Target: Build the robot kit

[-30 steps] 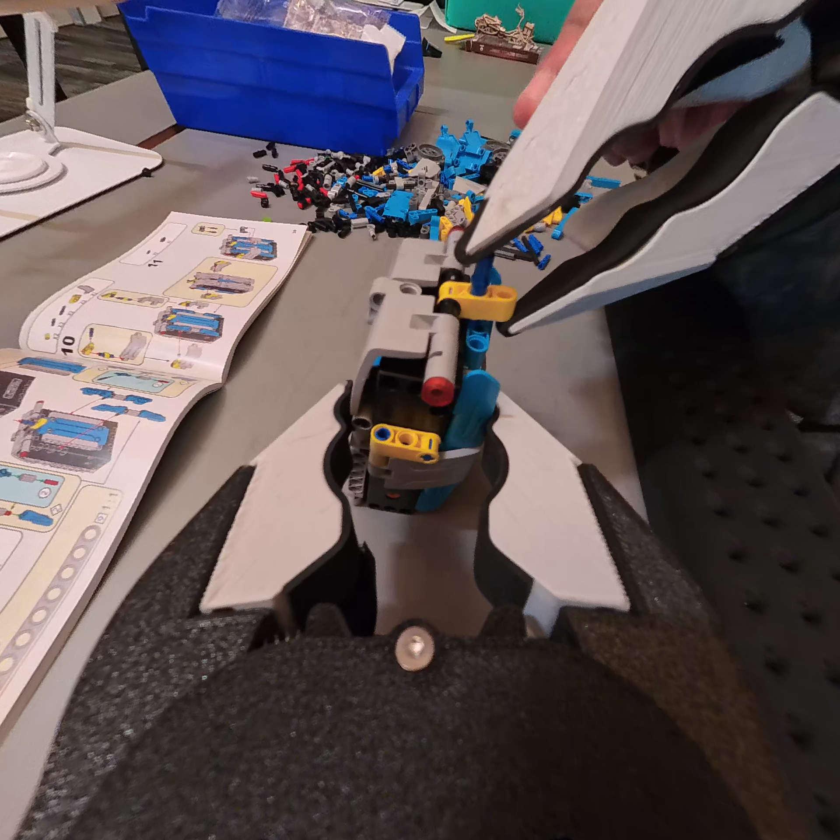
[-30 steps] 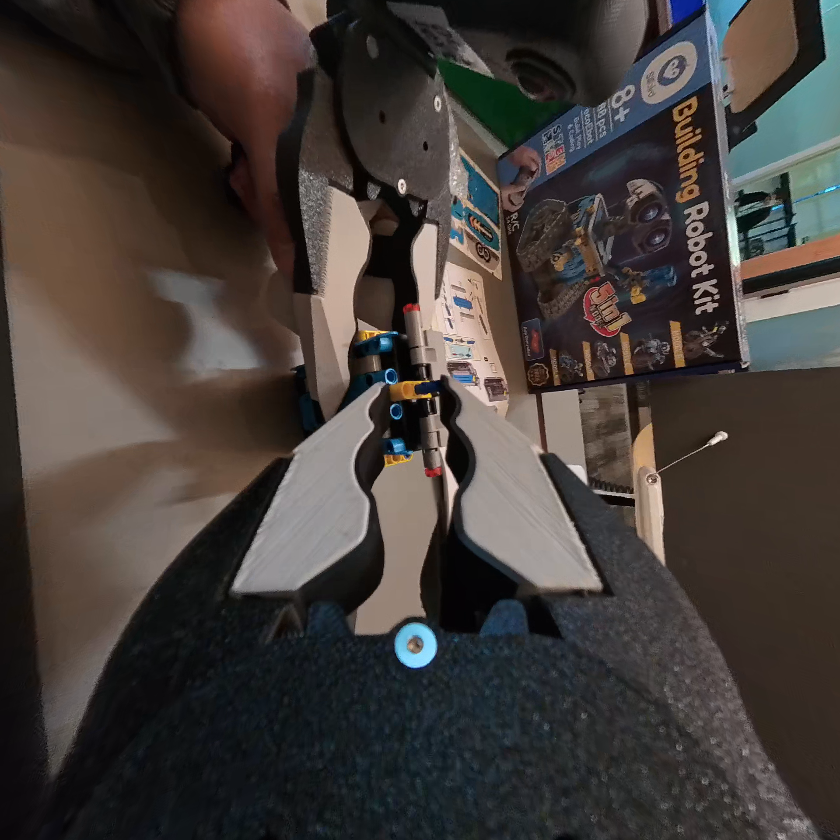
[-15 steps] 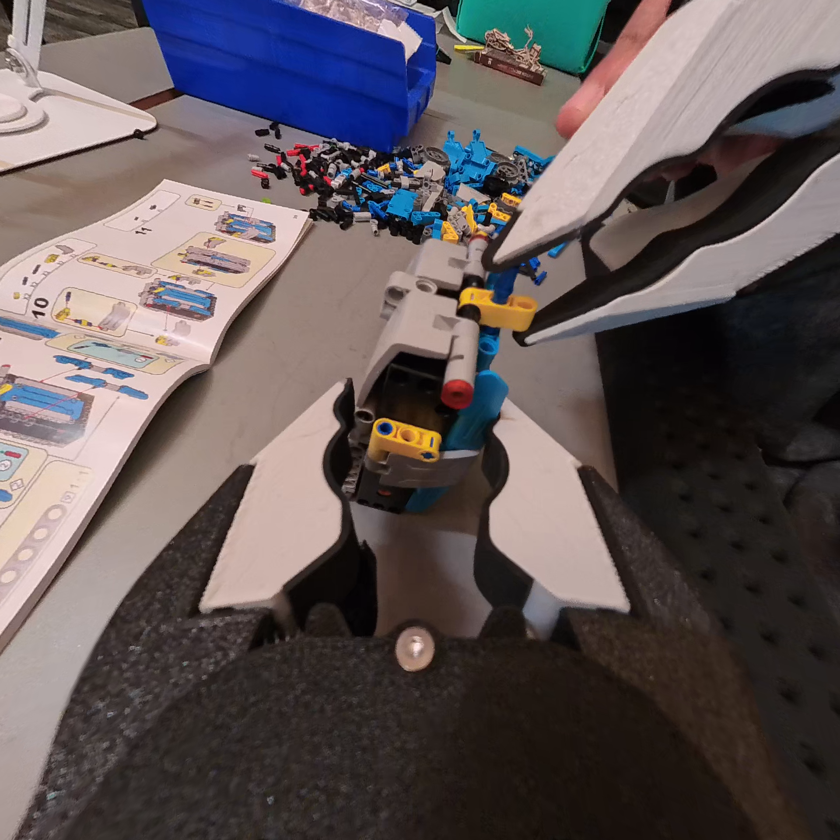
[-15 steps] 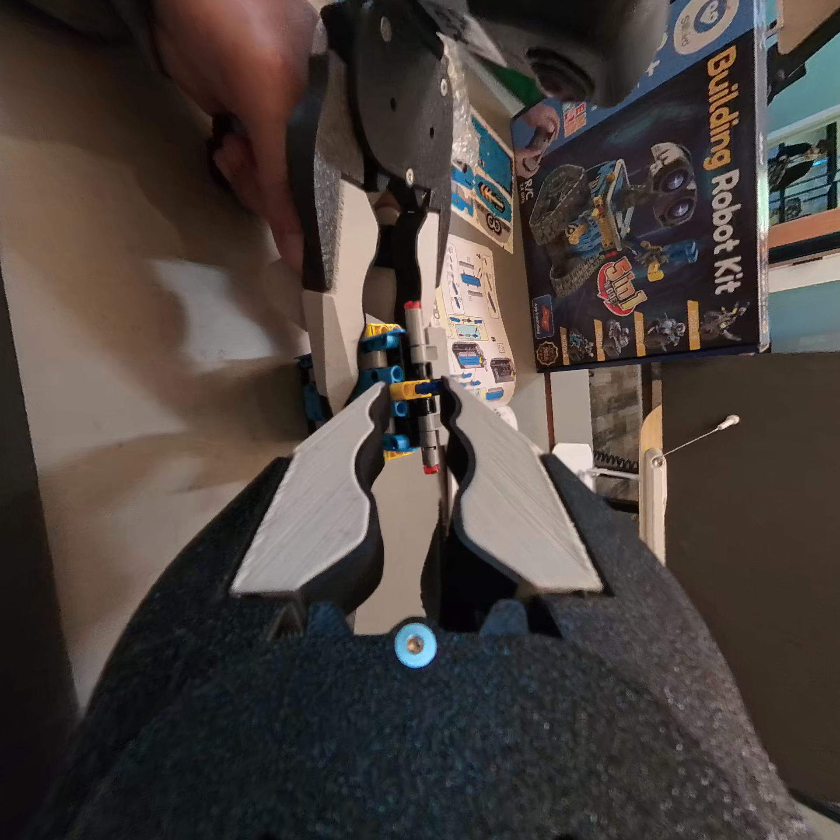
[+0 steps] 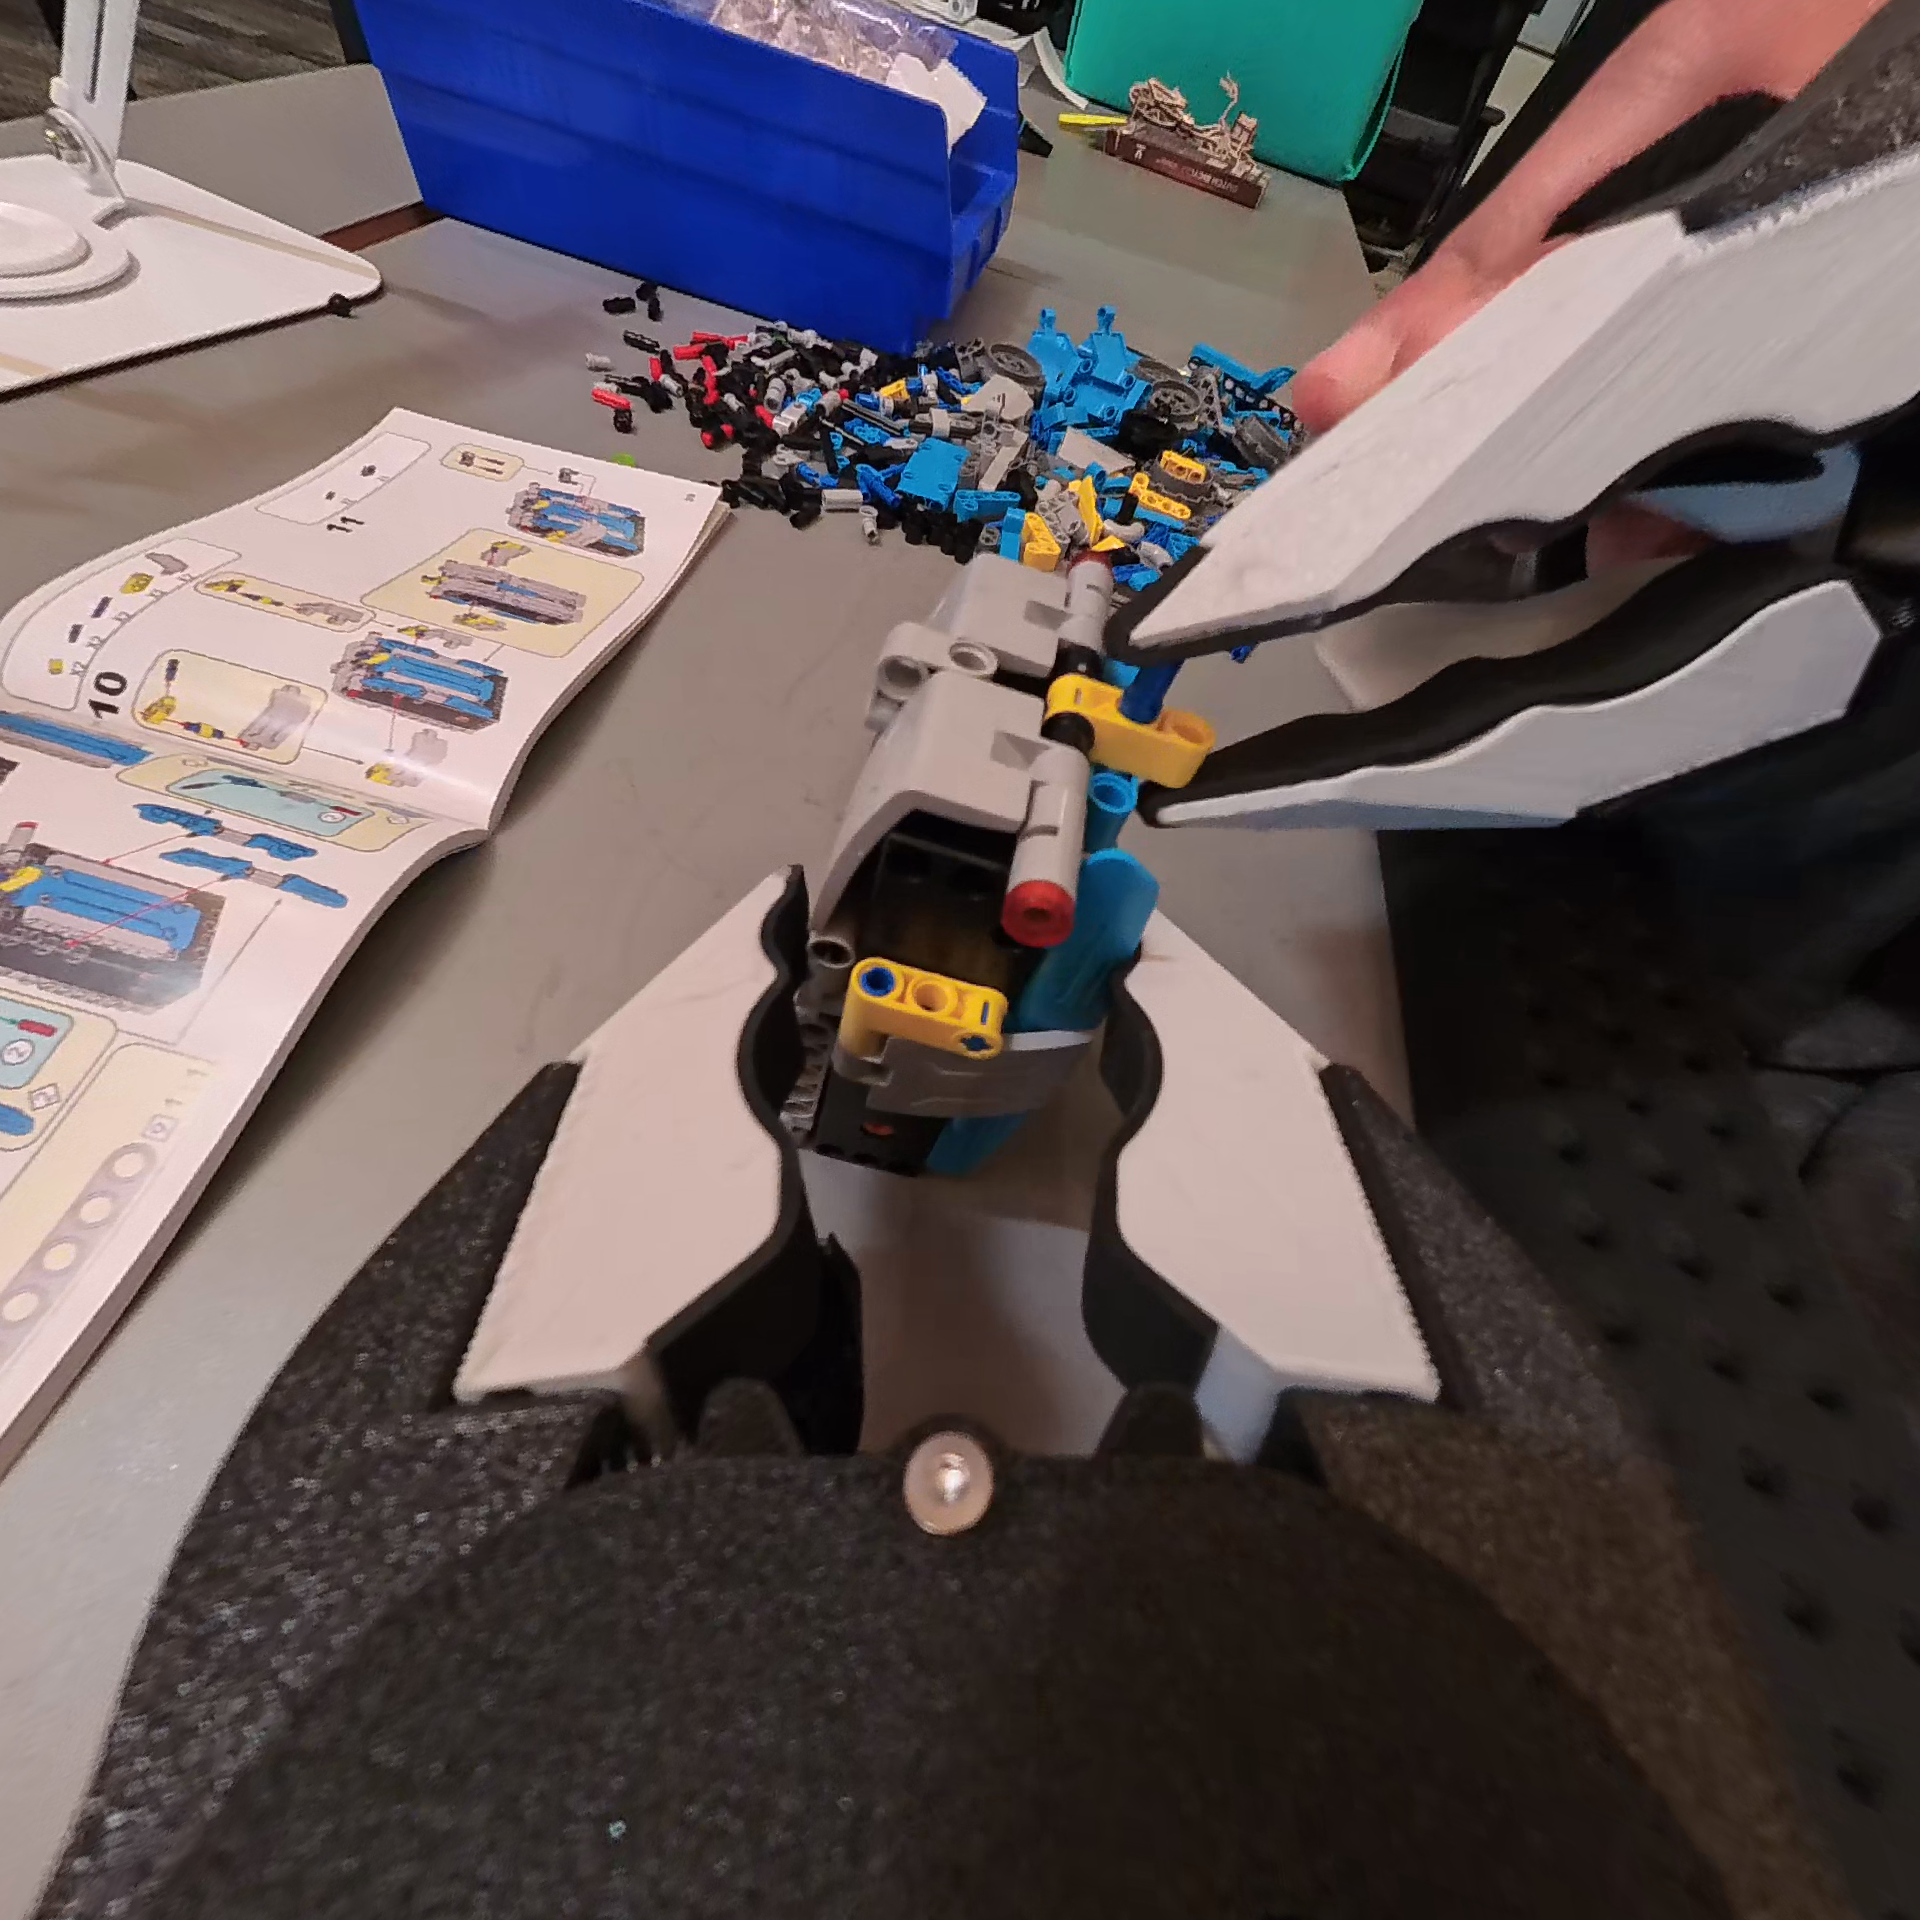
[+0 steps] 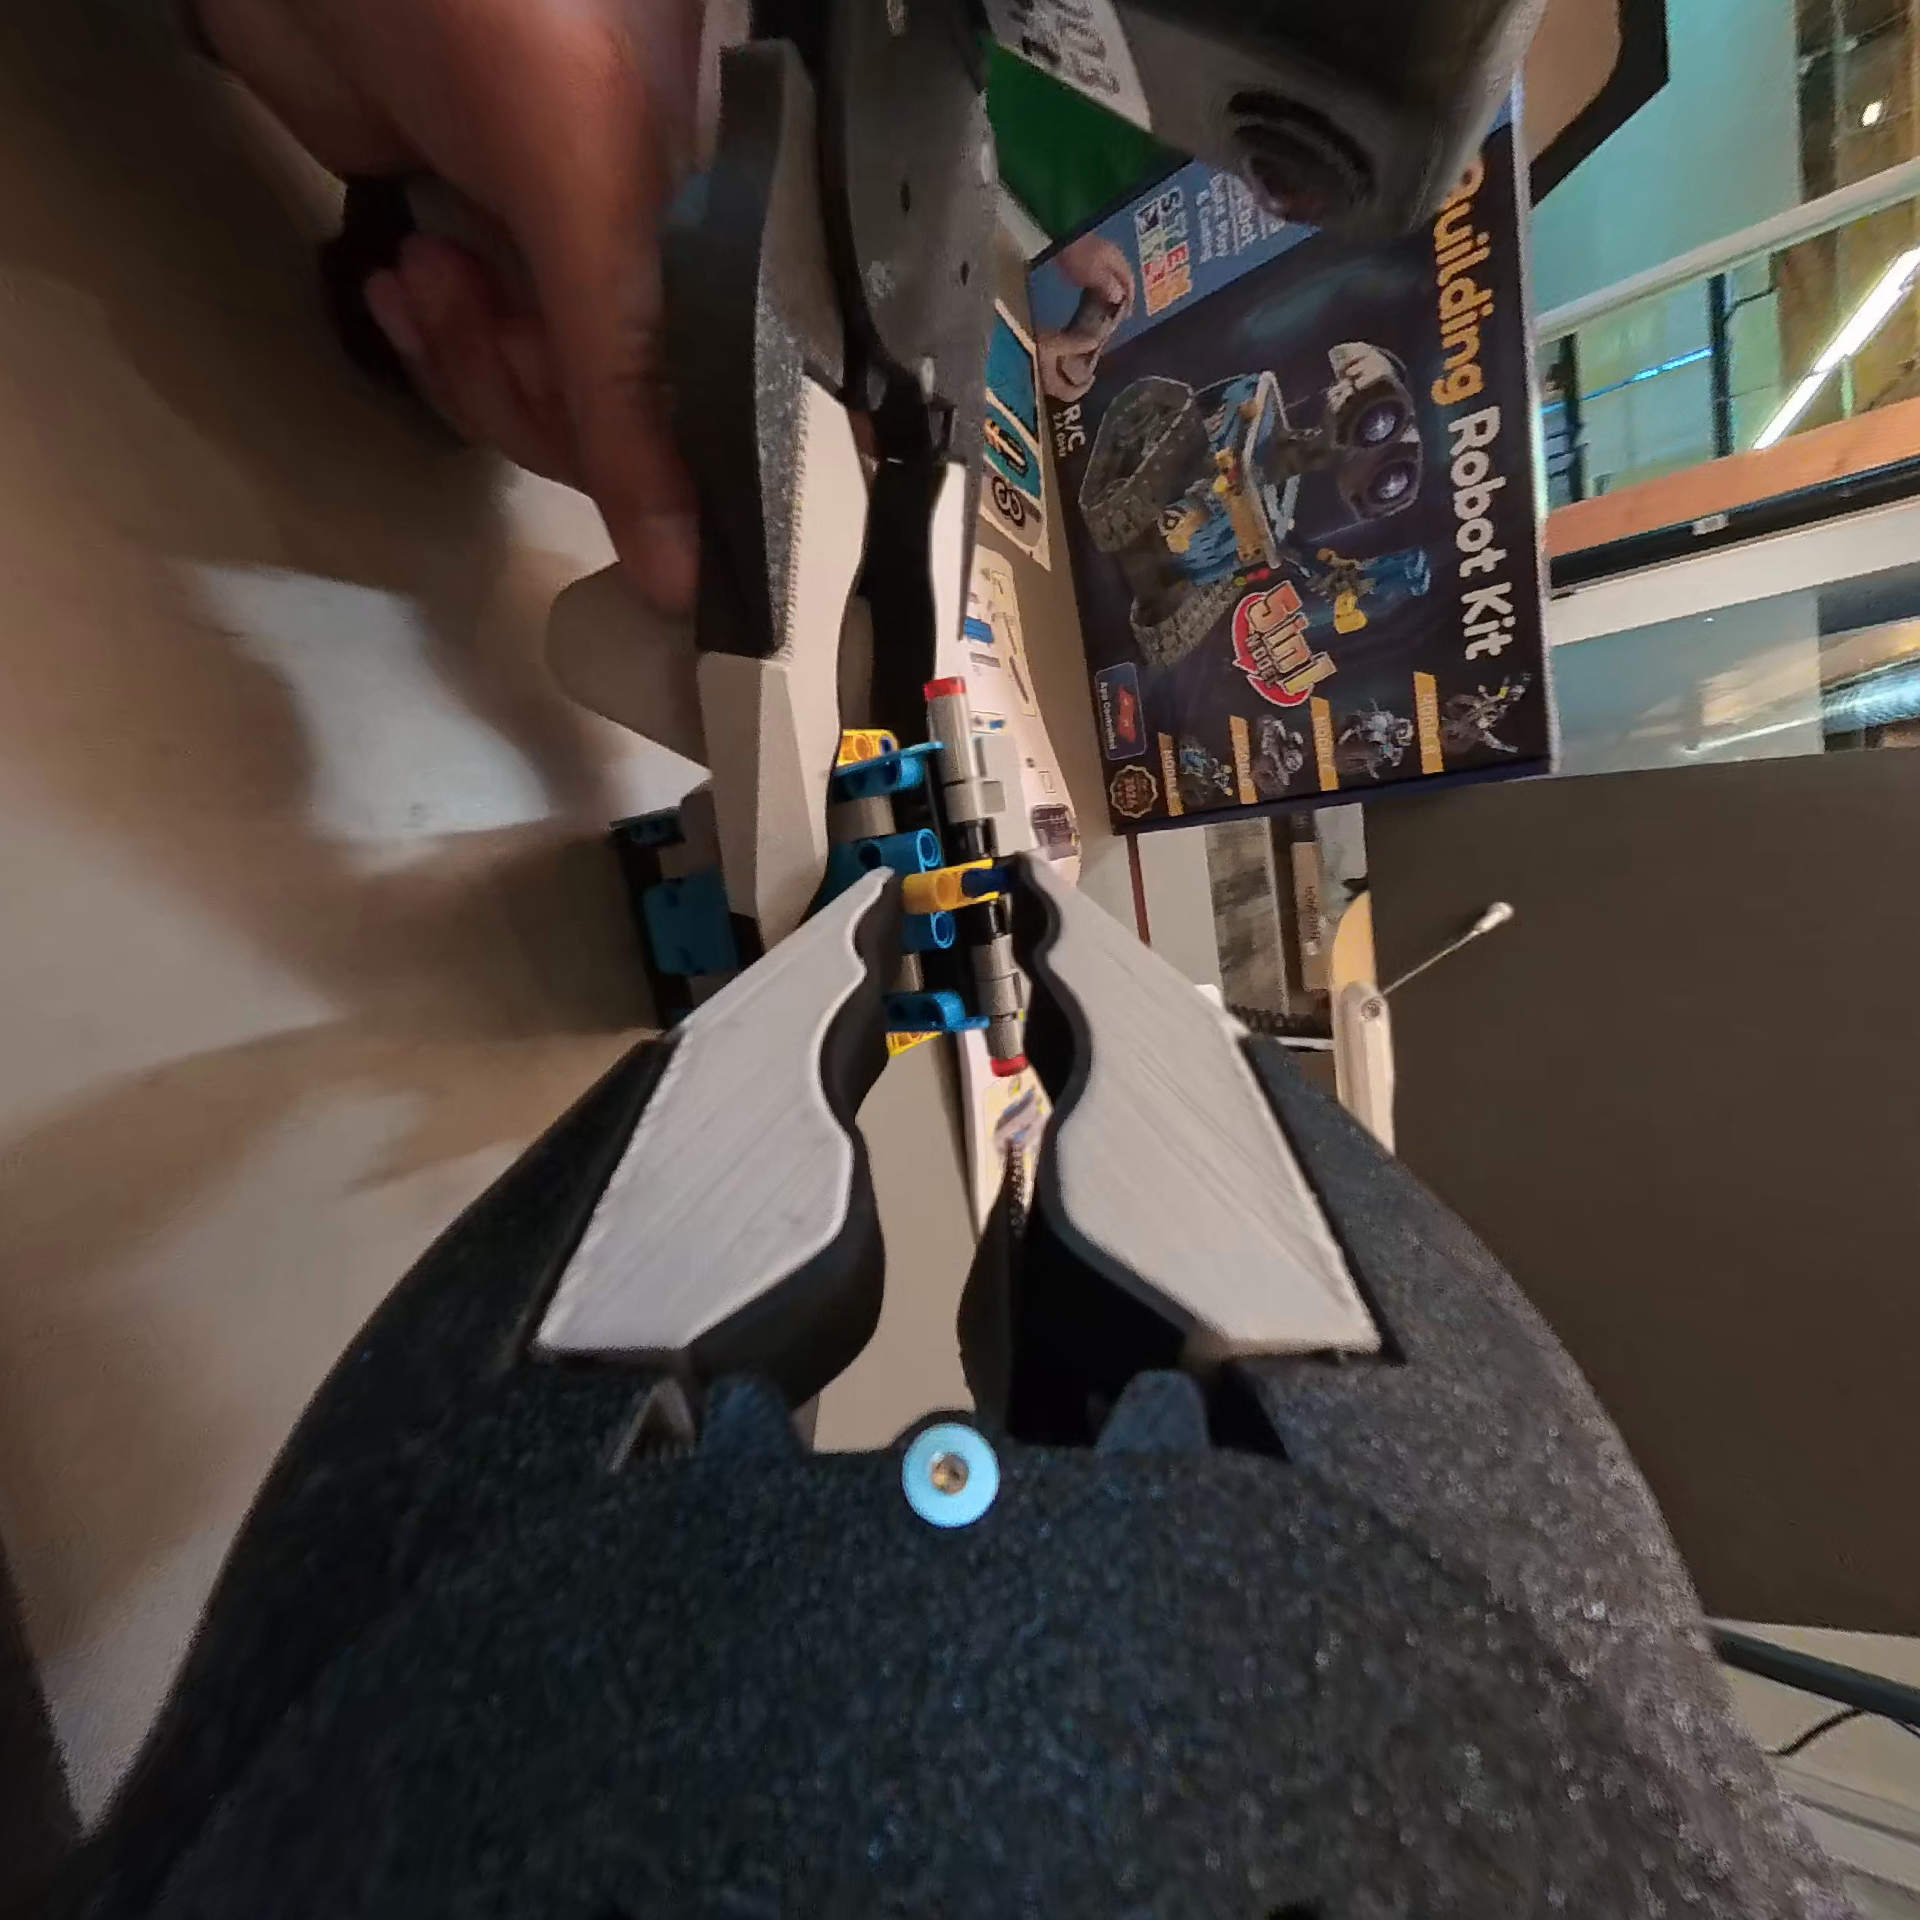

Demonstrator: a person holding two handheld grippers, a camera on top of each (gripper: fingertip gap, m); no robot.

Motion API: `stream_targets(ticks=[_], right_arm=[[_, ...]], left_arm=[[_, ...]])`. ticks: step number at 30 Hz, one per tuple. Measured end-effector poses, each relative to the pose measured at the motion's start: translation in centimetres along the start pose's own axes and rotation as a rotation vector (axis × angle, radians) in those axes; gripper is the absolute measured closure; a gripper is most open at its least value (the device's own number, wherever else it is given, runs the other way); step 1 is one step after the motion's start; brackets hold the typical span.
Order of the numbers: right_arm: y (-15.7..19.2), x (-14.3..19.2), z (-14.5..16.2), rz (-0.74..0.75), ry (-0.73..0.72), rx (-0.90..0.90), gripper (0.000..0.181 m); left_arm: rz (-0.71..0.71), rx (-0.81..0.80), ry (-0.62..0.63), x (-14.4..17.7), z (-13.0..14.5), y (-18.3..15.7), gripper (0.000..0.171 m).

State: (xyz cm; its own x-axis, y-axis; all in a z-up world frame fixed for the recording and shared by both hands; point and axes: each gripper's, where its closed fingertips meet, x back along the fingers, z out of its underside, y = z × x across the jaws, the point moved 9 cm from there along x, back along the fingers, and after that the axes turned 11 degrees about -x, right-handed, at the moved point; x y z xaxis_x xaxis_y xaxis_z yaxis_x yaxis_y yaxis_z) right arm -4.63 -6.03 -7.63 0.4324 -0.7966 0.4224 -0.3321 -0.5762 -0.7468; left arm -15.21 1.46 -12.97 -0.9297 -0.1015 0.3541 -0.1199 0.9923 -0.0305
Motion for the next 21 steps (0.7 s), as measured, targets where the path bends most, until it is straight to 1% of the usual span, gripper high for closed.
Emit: stream_targets(ticks=[5,8,10,16,17,19,21], right_arm=[[0.0,-0.3,0.1,0.026,-0.003,-0.042,0.162],[0.2,-0.2,0.0,0.036,0.005,-0.007,0.162],[0.1,-0.3,0.2,0.027,-0.019,-0.071,0.162],[0.1,-0.3,0.4,0.036,-0.049,-0.089,0.161],[0.0,-0.2,0.4,0.037,-0.068,-0.113,0.161],[-0.2,0.1,0.1,-0.023,-0.119,-0.208,0.148],[-1.6,1.0,-0.3,-0.075,-0.211,-0.327,0.146]], left_arm=[[0.002,0.008,-0.001,0.0,0.0,0.1,0.116],[-0.002,-0.004,0.000,0.0,0.0,0.0,0.116],[0.003,0.007,-0.001,0.0,0.0,0.1,0.116],[-0.010,-0.005,0.000,0.0,0.0,0.0,0.115],[-0.012,-0.009,0.001,0.0,0.0,0.0,0.115],[-0.025,-0.009,0.000,0.1,0.0,0.0,0.115],[-0.039,0.001,-0.002,0.2,0.0,0.1,0.115]])
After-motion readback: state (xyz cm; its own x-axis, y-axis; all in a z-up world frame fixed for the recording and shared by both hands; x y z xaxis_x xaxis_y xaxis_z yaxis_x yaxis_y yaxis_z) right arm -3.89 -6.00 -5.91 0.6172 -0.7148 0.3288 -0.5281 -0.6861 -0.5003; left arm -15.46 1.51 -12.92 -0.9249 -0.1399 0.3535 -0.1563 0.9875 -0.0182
